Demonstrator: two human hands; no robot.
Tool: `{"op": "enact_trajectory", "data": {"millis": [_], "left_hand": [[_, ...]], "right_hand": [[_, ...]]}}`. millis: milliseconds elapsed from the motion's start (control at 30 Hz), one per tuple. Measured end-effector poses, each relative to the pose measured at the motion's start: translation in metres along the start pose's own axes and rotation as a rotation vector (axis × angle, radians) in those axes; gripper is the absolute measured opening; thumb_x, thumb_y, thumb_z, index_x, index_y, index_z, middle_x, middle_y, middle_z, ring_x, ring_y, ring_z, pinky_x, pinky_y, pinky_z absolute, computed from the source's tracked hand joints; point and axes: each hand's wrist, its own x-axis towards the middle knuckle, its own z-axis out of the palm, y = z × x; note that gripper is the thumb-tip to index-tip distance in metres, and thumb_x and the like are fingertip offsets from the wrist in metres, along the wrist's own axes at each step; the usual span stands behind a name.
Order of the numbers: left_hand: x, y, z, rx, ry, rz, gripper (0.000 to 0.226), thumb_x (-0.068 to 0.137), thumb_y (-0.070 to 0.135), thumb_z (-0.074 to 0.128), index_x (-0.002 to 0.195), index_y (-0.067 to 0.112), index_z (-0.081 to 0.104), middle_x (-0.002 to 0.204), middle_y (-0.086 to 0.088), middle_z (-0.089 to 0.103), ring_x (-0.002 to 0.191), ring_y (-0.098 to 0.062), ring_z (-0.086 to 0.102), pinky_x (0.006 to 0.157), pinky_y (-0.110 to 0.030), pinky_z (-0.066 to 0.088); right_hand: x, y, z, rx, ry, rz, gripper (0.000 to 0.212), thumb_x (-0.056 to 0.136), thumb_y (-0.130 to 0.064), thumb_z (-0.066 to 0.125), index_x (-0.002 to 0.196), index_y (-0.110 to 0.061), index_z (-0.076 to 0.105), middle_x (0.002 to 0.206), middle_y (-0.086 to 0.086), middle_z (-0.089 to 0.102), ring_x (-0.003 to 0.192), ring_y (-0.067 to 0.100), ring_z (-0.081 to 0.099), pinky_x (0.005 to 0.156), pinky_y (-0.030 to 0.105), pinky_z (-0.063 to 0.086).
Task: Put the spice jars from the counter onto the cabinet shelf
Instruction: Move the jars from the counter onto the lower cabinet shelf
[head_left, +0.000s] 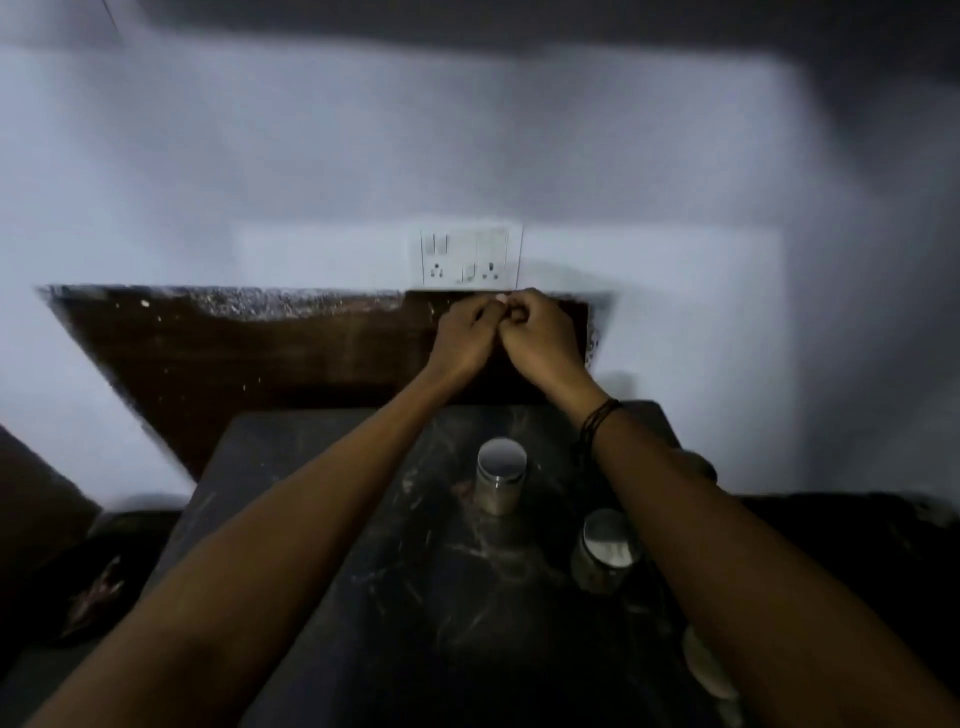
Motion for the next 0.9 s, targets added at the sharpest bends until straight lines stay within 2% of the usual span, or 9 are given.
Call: {"op": "enact_trajectory", "data": {"millis": [100,200,267,333,433,567,633,733,900], "left_hand": [[-0.023,-0.056,0.027,0.087,-0.109,-0.075,0.029,0.103,0.018,0.046,0.097,0.006,0.071,0.090,-0.011,0.071,0.081,-0.017,0.064,0.070,-0.028,0.045],[-0.046,-0.109,0.051,0.181,-0.250,-0.155,0.027,0.104,0.020,0.044,0.097,0.009,0.068,0.084,-0.004,0.066,0.070,-0.009,0.059,0.062,-0.020,0.043],[-0.055,-0.140,0.063,0.243,-0.320,-0.182,0.024,0.103,0.019,0.046,0.099,0.011,0.068,0.086,-0.004,0.067,0.072,-0.009,0.061,0.064,-0.028,0.050],[-0.062,-0.157,0.068,0.308,-0.377,-0.157,0.020,0.102,0.016,0.048,0.101,0.014,0.068,0.090,-0.003,0.067,0.076,-0.010,0.063,0.075,-0.037,0.057],[-0.060,-0.174,0.074,0.427,-0.361,-0.025,0.021,0.098,0.013,0.049,0.097,0.014,0.070,0.096,-0.004,0.069,0.088,-0.016,0.063,0.092,-0.042,0.051],[-0.060,-0.190,0.080,0.513,-0.289,-0.011,0.021,0.097,0.017,0.048,0.103,0.015,0.068,0.107,-0.005,0.064,0.104,-0.018,0.054,0.096,-0.029,0.039],[-0.063,-0.196,0.084,0.457,-0.258,-0.060,0.024,0.099,0.017,0.048,0.116,0.012,0.065,0.117,-0.007,0.062,0.111,-0.020,0.052,0.098,-0.028,0.037],[-0.069,-0.202,0.085,0.197,-0.292,-0.222,0.033,0.103,0.020,0.046,0.133,0.010,0.054,0.128,-0.009,0.061,0.116,-0.020,0.057,0.102,-0.037,0.047],[-0.070,-0.207,0.084,-0.043,-0.314,-0.453,0.031,0.104,0.029,0.044,0.131,0.017,0.053,0.123,-0.006,0.063,0.105,-0.014,0.063,0.090,-0.034,0.054]], "right_hand": [[-0.028,0.055,0.033,-0.046,-0.062,0.090,0.020,0.091,-0.012,0.054,0.107,-0.014,0.065,0.090,-0.004,0.061,0.082,0.012,0.061,0.060,0.007,0.038],[-0.055,0.104,0.056,-0.140,-0.177,0.169,0.020,0.095,-0.015,0.054,0.112,-0.010,0.064,0.103,0.007,0.066,0.092,0.021,0.065,0.075,0.032,0.056],[-0.068,0.131,0.068,-0.172,-0.257,0.219,0.021,0.094,-0.014,0.056,0.112,-0.008,0.064,0.109,0.011,0.065,0.099,0.024,0.063,0.086,0.042,0.056],[-0.079,0.147,0.077,-0.232,-0.289,0.243,0.021,0.095,-0.016,0.054,0.111,-0.008,0.064,0.113,0.013,0.064,0.103,0.026,0.062,0.091,0.044,0.053],[-0.081,0.165,0.090,-0.305,-0.282,0.293,0.029,0.096,-0.024,0.051,0.121,-0.011,0.059,0.125,0.015,0.053,0.111,0.031,0.055,0.098,0.043,0.048],[-0.089,0.181,0.105,-0.308,-0.246,0.266,0.038,0.092,-0.034,0.053,0.127,-0.020,0.052,0.128,0.011,0.046,0.112,0.028,0.052,0.096,0.040,0.047],[-0.095,0.187,0.109,-0.307,-0.220,0.230,0.041,0.090,-0.037,0.052,0.129,-0.026,0.047,0.129,0.010,0.046,0.114,0.027,0.051,0.098,0.042,0.048],[-0.103,0.197,0.110,-0.304,-0.207,0.158,0.050,0.087,-0.037,0.057,0.133,-0.033,0.039,0.130,0.008,0.045,0.115,0.026,0.050,0.095,0.040,0.050],[-0.111,0.201,0.118,-0.328,-0.209,0.113,0.076,0.077,-0.038,0.074,0.140,-0.027,0.032,0.136,0.008,0.039,0.119,0.026,0.048,0.093,0.040,0.051]]}}
